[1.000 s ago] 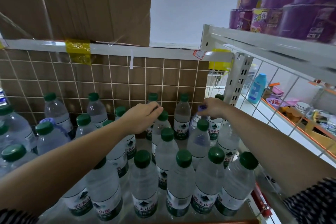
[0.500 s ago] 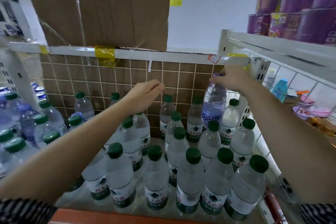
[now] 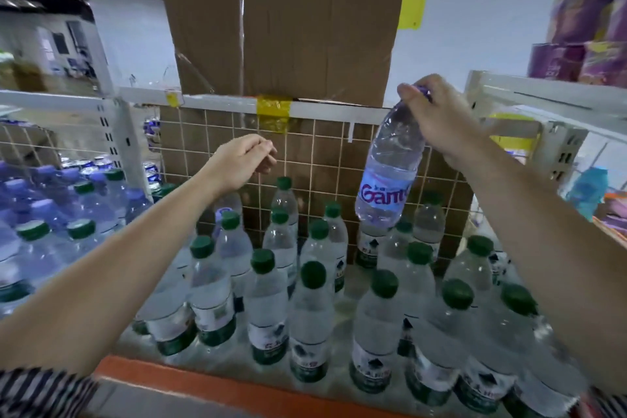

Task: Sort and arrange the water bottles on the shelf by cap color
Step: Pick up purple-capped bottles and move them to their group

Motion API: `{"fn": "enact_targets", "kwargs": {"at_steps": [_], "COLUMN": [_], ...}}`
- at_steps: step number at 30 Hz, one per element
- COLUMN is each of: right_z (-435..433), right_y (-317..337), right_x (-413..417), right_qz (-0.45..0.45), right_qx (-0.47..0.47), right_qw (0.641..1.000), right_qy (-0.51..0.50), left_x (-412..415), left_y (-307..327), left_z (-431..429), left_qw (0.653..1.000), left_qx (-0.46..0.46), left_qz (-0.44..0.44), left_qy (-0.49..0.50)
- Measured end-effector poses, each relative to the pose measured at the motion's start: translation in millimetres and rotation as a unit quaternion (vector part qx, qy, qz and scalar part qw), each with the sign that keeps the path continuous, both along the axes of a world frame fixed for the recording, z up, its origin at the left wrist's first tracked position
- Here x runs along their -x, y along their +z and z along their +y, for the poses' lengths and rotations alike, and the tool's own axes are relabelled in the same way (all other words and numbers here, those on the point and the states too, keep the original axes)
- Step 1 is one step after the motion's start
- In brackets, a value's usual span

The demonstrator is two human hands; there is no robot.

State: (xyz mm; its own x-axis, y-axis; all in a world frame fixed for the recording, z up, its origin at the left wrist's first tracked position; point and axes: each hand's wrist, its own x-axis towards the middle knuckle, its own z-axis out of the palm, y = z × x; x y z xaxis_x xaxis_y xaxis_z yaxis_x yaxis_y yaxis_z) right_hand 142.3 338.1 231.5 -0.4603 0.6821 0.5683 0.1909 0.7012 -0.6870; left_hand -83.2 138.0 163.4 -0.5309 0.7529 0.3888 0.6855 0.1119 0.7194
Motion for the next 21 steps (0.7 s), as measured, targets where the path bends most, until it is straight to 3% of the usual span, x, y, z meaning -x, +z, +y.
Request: {"fn": "enact_targets", "kwargs": {"at_steps": [3, 9, 15, 21], "right_z": [-24, -56, -75, -85], "right_y": [1, -9, -11, -16], "right_x": [30, 75, 97, 104], "right_qz": [-0.004, -0.015, -0.026, -0.005], "right_qx": [-0.022, -0.017, -0.012, 0.025], "right_qw": [1.000, 1.000, 1.000, 0.999], "right_qy": [0.002, -0.007, 0.000, 0.032], "left_x": [34, 87, 110, 124], "left_y": [-7, -39, -54, -61], "left_z": [-10, -19, -16, -12], "left_qw": [0.998, 0.971, 0.955, 0.912], "left_qx": [0.064, 0.204, 0.252, 0.356], "left_qz": [-0.009, 0.098, 0.096, 0.104], "left_qy": [-0.019, -0.073, -0.120, -0.173]}}
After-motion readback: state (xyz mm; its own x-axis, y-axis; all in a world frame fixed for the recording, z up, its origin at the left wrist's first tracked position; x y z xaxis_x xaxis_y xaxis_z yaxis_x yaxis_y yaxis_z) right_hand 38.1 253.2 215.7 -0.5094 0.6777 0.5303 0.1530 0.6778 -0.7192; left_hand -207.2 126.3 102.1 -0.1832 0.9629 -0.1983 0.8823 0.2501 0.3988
